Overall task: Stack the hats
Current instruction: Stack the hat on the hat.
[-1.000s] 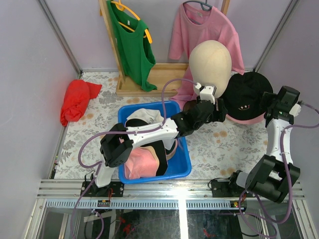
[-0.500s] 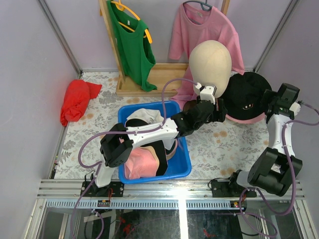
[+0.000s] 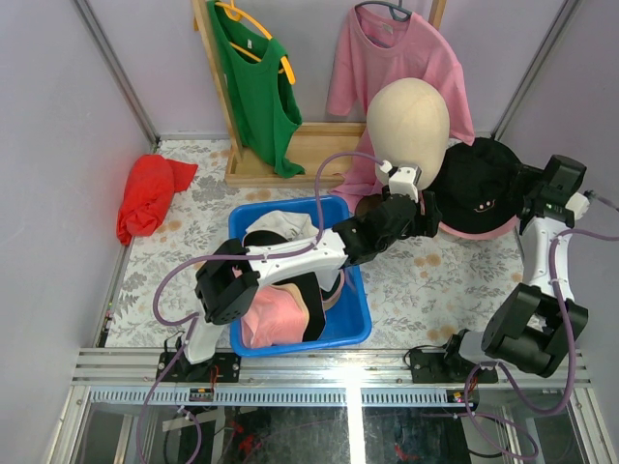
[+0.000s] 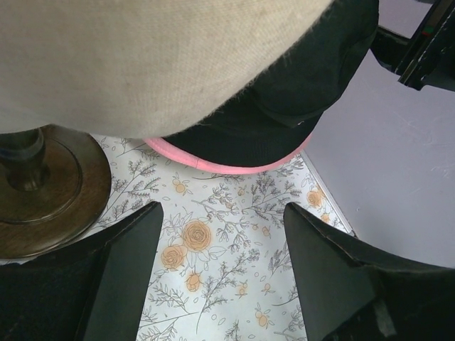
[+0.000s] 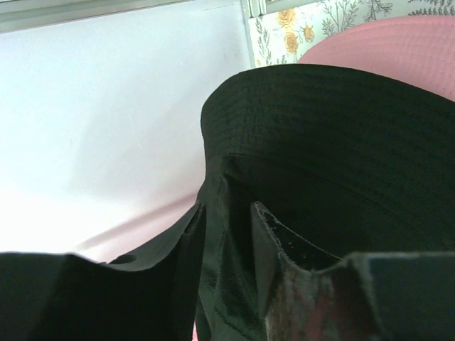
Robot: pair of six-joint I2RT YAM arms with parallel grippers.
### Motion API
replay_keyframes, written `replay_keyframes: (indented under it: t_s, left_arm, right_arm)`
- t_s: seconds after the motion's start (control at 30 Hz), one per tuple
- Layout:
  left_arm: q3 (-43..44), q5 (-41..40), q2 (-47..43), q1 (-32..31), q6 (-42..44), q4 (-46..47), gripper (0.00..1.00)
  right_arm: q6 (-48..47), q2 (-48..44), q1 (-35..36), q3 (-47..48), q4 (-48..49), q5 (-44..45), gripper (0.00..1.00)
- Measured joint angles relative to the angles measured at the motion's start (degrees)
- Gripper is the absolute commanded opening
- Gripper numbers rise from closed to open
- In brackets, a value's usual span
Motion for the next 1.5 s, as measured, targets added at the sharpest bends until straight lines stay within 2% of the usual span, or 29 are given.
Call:
replay_keyframes:
  t_s: [0.33, 0.77, 0.97, 1.17, 1.4, 1.5]
  left_arm:
    - [0.52, -0.31, 0.76, 0.00, -0.59, -2.16, 0.73]
    - [0.20, 1.88, 0.33, 0.00, -2.93, -5.84, 0.74]
    - [-0.28, 2.38, -1.99, 0.00, -3.98, -9.09, 0.74]
    - [0.57, 4.37, -2.01, 0.00, -6.19, -12.48, 0.74]
    - [3.54, 9.49, 0.92, 0.83, -11.34, -14.56, 0.74]
    - [3.69, 11.93, 2.16, 1.64, -14.47, -14.51, 0.74]
  right_arm:
    - [-3.21, -2.05, 0.00, 0.50, 0.09, 0.09, 0.54]
    - [-10.25, -7.54, 0.00, 0.70, -3.54, 1.55, 0.58]
    - [-15.96, -9.18, 0.00, 3.72, -6.58, 2.75, 0.60]
    - [-22.84, -8.04, 0.00, 10.91, -8.96, 4.15, 0.62]
    - [-31.89, 4.85, -0.02, 29.11, -10.86, 4.11, 0.63]
    - [-34.16, 8.90, -0.26, 31.41, -11.04, 4.04, 0.62]
